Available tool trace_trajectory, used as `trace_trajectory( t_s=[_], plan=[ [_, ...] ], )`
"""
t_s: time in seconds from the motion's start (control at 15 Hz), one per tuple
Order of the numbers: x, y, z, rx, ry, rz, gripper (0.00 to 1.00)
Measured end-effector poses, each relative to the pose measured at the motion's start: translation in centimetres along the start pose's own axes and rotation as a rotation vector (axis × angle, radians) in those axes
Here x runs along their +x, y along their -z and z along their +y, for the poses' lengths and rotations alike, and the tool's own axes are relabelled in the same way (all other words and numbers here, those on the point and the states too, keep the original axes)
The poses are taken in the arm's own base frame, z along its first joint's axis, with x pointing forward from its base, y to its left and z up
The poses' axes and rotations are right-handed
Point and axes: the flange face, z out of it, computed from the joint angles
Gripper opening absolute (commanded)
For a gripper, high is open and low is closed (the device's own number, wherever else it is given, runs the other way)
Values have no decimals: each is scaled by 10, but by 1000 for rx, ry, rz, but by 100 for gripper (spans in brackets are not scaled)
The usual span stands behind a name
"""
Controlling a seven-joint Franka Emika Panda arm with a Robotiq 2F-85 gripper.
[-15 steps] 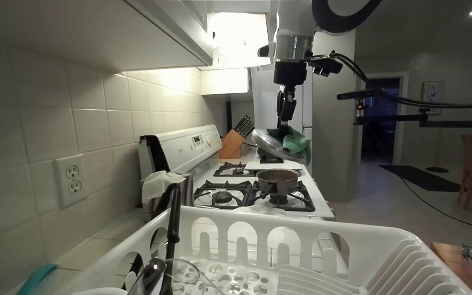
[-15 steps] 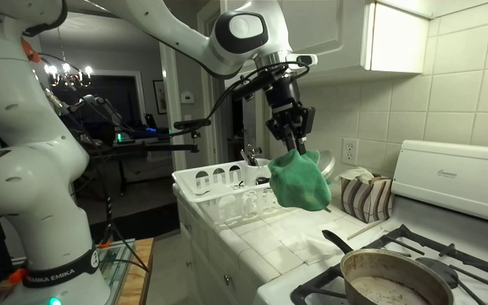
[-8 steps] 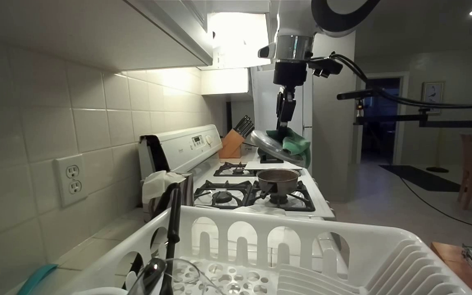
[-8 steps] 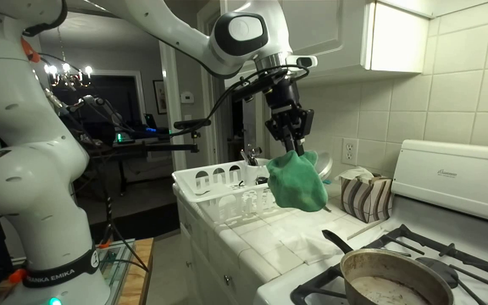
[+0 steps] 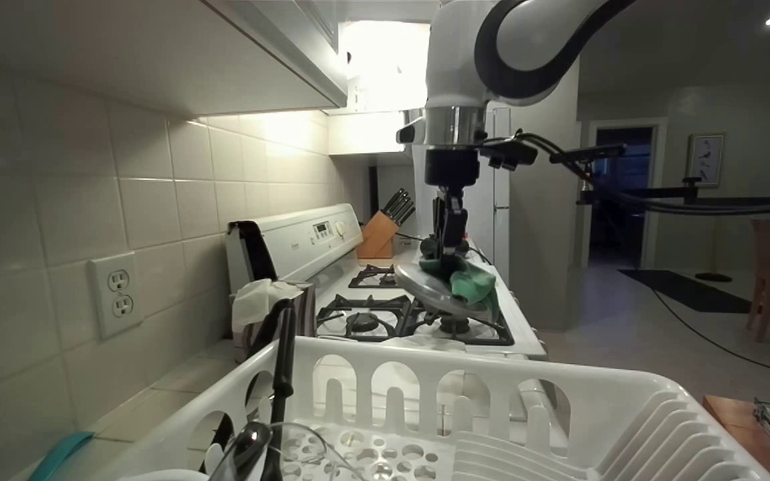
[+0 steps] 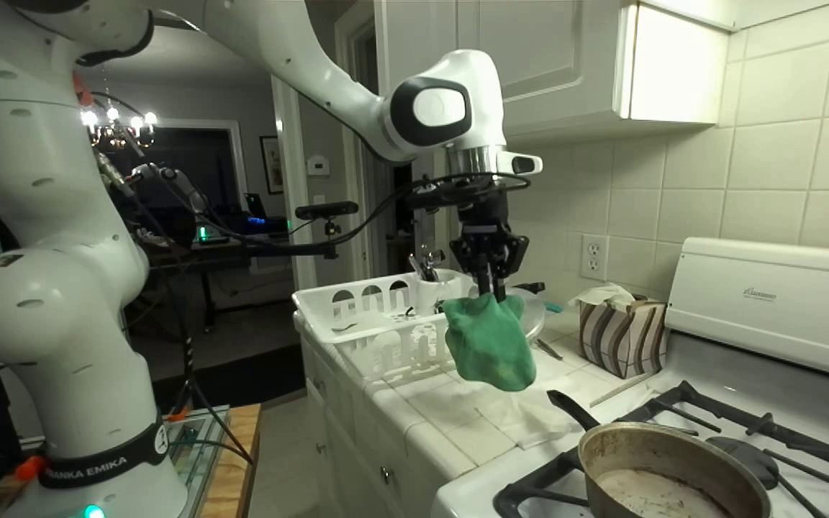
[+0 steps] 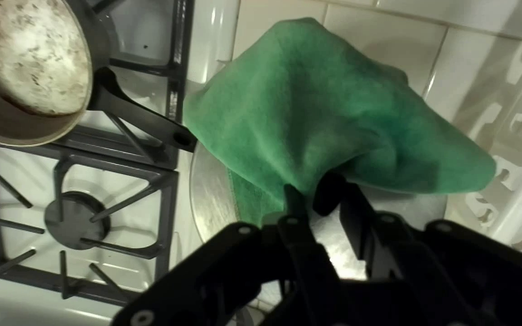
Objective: Uncover the pot and put the green cloth inside
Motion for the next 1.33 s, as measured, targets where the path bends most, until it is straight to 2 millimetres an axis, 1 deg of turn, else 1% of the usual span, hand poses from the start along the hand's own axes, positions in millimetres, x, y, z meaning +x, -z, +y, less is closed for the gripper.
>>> trace_trajectory(
  t_s=[0.2, 0.4, 0.6, 0.73, 0.93, 1.13, 1.33],
  plan=[
    [21, -40, -15, 55, 23, -11, 6],
    [34, -73, -33, 142, 46, -35, 6],
    [40, -98, -43, 190, 61, -90, 6],
    [37, -108, -44, 219, 51, -164, 6],
    [30, -117, -40, 234, -14, -279, 6],
    [29, -119, -32, 184, -98, -355, 6],
    [34, -116, -25, 113, -169, -388, 6]
  ],
)
